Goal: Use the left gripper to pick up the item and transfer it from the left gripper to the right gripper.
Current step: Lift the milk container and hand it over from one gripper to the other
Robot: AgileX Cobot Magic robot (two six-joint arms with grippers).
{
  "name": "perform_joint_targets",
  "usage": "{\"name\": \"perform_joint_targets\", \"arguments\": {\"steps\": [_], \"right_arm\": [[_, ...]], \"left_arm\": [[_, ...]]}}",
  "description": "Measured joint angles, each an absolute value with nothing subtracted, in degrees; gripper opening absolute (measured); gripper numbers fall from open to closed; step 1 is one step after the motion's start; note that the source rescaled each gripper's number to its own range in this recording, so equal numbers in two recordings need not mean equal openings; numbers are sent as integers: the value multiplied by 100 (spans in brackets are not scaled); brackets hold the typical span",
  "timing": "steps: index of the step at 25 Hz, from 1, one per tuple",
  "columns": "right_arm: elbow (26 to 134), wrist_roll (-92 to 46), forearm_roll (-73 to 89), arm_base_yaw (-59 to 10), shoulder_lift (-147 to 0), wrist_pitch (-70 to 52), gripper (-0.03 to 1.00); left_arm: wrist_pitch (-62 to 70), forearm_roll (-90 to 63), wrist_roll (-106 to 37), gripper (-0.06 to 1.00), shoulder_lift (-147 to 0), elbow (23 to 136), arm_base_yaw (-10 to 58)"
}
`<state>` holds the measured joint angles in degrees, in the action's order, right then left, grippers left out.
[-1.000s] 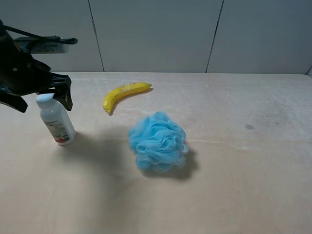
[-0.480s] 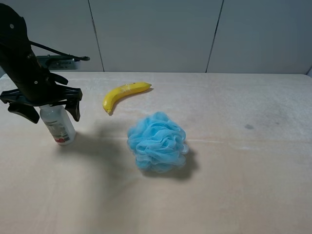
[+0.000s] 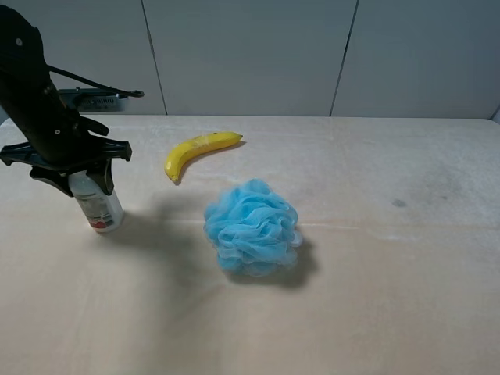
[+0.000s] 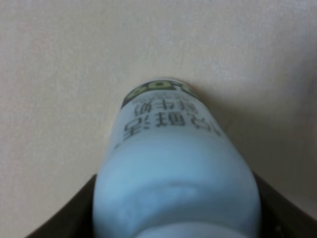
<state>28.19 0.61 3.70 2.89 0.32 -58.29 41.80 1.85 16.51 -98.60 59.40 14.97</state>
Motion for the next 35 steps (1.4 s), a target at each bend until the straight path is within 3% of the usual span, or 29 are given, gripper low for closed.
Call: {"name": "perform_joint_targets", "arguments": {"steps": [10,18,35], "right_arm": [[2819,61,370,289,32,-5829,100],[2819,61,370,289,32,-5829,100],[2819,61,370,289,32,-5829,100]], "left_arm": [[5469,0,1412,2,-9652,7200,1497],[5946,-1018,868,2,-9596,8060,1538],[4804,-2995,243,2,-9951,8416,3147]]}}
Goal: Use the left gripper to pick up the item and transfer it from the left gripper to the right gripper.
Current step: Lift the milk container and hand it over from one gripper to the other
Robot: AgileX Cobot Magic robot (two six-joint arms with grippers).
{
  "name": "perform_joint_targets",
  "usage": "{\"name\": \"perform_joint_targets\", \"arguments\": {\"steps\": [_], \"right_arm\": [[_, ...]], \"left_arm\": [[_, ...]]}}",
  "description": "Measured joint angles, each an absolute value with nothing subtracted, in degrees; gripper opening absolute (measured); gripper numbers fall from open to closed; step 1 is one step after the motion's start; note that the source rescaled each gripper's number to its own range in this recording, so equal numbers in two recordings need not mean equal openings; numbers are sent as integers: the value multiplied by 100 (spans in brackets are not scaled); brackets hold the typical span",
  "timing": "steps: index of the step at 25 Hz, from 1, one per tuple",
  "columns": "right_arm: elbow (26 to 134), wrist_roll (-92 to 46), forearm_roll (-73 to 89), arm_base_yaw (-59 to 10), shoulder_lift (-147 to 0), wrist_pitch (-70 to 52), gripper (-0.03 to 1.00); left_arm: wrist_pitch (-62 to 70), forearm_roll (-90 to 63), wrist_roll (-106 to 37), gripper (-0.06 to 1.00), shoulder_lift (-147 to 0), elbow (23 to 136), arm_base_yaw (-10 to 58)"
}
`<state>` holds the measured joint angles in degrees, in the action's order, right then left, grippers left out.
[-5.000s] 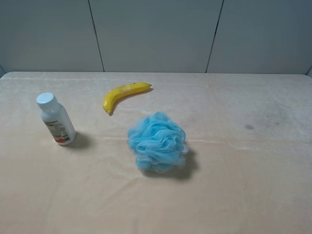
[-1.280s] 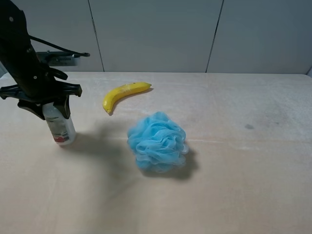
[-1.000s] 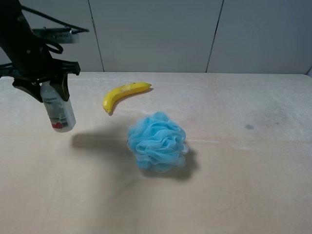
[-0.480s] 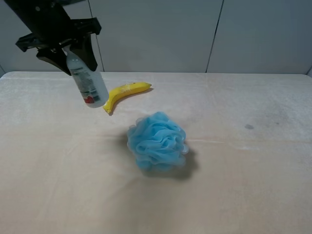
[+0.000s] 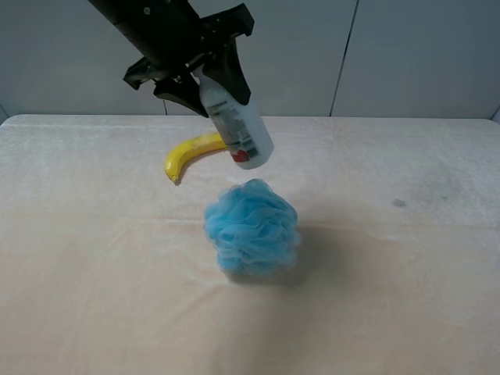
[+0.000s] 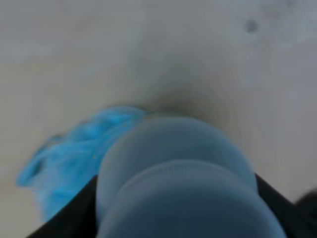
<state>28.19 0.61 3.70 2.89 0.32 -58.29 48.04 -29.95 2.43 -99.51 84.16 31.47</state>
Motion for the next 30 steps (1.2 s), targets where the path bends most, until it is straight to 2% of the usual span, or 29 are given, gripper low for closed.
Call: {"name": "perform_joint_targets", "arguments": {"steps": [8,13,17,20,25,28,30], "right_arm": [[2819,50,538,289,32,-5829,100],[2867,-379,1046,227,-232,-5841,100],[3186,-1437,2006,98,-1553,-5594,100],[3356,-2185,2445,-297,-2229,-5056,100],[3654,-3278,2598,-1395,-3408,-4381,100],[3894,-3673,2598,-2107,-4085,-4081,100],[3974,-3740,2579,-2321,-4310,-3960,100]], "left_arm": [[4709,-4828,-1126,2,-10508,8541,3301],[4745,-5404,-1813,2,-10543,8541,3301],[4921,-5636,-2137,2,-10543,8560,3301],[5074,-5671,-2290,2,-10543,8560,3301],[5145,-5669,-2312,2,-10543,8560,3301],[5160,-5675,-2312,2,-10543,8560,3301],[5160,-5675,-2317,2,-10543,8560,3301]]}}
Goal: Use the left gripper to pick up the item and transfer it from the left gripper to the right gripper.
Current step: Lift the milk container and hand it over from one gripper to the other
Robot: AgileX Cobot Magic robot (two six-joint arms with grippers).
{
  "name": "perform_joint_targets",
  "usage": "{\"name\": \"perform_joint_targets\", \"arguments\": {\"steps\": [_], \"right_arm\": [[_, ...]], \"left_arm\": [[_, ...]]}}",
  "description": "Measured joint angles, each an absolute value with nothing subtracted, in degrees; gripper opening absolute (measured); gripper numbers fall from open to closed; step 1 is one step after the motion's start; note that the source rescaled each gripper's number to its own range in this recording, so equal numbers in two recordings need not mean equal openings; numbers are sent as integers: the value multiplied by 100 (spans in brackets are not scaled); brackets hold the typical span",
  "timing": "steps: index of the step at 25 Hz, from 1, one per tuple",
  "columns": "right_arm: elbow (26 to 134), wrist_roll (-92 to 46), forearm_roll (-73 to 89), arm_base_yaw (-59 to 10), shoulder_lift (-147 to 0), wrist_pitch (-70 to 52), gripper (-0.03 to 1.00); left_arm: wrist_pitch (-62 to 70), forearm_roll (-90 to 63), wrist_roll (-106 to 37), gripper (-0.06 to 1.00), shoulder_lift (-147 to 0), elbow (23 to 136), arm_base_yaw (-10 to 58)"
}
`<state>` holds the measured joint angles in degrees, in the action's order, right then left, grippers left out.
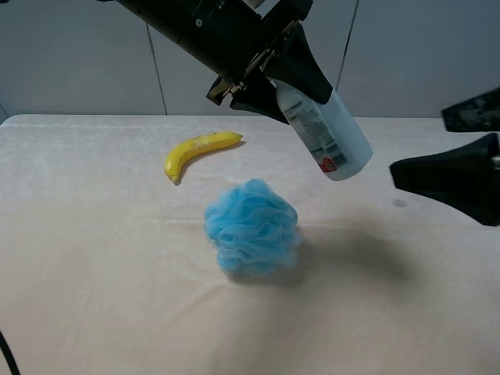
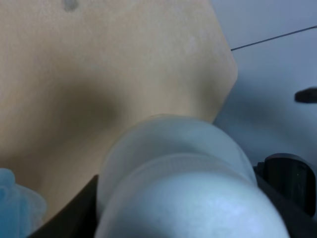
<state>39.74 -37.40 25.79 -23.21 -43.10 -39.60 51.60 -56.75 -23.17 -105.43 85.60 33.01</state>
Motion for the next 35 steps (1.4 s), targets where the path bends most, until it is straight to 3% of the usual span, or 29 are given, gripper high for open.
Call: {"name": "perform_joint_targets", "arguments": {"steps": [4,13,27,28,29,30,31,32,35], "right_arm": [[4277,-3799,2340,-2825,-5130,-3498,100],[4752,-3982,2272,-2893,-6631,-2933,100],[4752,-4012,2453,-2910,-7109,-2662,98],[4752,-4012,2466,-2910,-7109,-2662,83],[4752,-4012,2480,-2910,-7109,-2678,53],[4752,-4029,2506,-2917,-7109,-2707,15],[4752,-4029,2533,-2931,-7109,-2699,0],[4752,-4034,2533,-2931,-7109,-2704,10],[4752,-4034,2533,-2931,-7109,-2713,10]], "left_arm": [[5160,-5675,-2317,2,-10543,8560,3301],[5160,-5675,-2331,2,-10543,8560,3301],[5160,-5675,-2337,2,-10543,8560,3301],[5160,-5675,-2339,2,-10543,8560,3301],[5152,-5675,-2344,2,-10543,8560,3301],[5103,-5690,-2350,2,-10543,8566,3301],[5053,-5715,-2350,3,-10543,8570,3301],[5048,-5720,-2350,3,-10543,8570,3301],[5029,-5727,-2356,3,-10543,8570,3301]]}}
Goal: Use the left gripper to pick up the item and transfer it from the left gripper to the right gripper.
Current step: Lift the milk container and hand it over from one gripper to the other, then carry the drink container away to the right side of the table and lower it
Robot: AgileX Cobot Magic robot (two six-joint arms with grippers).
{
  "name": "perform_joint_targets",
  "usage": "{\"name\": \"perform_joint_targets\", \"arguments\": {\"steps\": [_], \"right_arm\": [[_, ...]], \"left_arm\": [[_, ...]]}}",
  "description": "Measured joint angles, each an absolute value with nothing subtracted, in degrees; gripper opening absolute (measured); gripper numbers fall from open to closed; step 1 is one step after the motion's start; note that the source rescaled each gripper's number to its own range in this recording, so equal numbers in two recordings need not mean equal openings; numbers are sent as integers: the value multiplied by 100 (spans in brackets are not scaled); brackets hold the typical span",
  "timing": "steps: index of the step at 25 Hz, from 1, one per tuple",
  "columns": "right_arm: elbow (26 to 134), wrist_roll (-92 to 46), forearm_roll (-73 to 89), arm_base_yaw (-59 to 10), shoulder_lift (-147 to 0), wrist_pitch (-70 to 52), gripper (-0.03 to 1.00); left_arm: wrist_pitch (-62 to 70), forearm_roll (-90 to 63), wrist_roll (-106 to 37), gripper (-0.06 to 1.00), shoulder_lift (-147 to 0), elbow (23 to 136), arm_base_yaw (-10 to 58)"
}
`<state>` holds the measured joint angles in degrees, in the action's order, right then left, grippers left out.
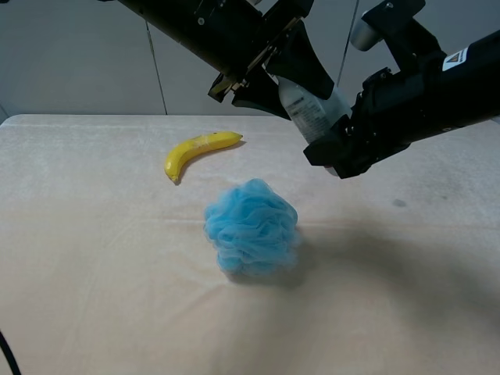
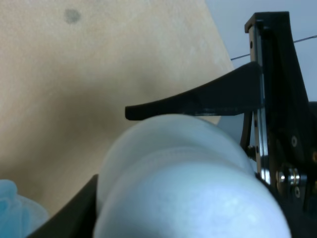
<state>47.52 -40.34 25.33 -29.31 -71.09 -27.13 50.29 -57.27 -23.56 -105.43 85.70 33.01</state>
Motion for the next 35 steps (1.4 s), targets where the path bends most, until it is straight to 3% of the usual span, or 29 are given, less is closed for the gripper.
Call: {"name": "perform_joint_targets", "arguments": {"steps": [10,11,13,15,17,25,35], "right_arm": [[4757,-4034,2538,-2931,-7109,-2619,10],[4757,-4034,2518,-2931,-7109,-2628,8],[4757,-4034,2484,-2931,-7131,-2677,7],[4757,-4034,2478,-2931,-7150,-2677,7],[4757,-4034,2473,-2931,-7156,-2683,7],[4757,-4034,2473,-2931,-7156,-2688,7],[4757,-4034,2473,-2931,-7156,-2690,7]], "left_arm": [[4830,-5733,-2427,4,-10538,8570,3301],[4784,-5763,-2442,17,-10538,8570,3301],[4719,-5811,-2464,63,-10519,8591,3301],[4714,-5826,-2512,83,-10519,8615,3301],[4714,-5826,-2546,94,-10519,8615,3301],[4788,-5826,-2567,100,-10487,8615,3103],[5197,-5290,-2524,100,-9463,8615,2163]]}}
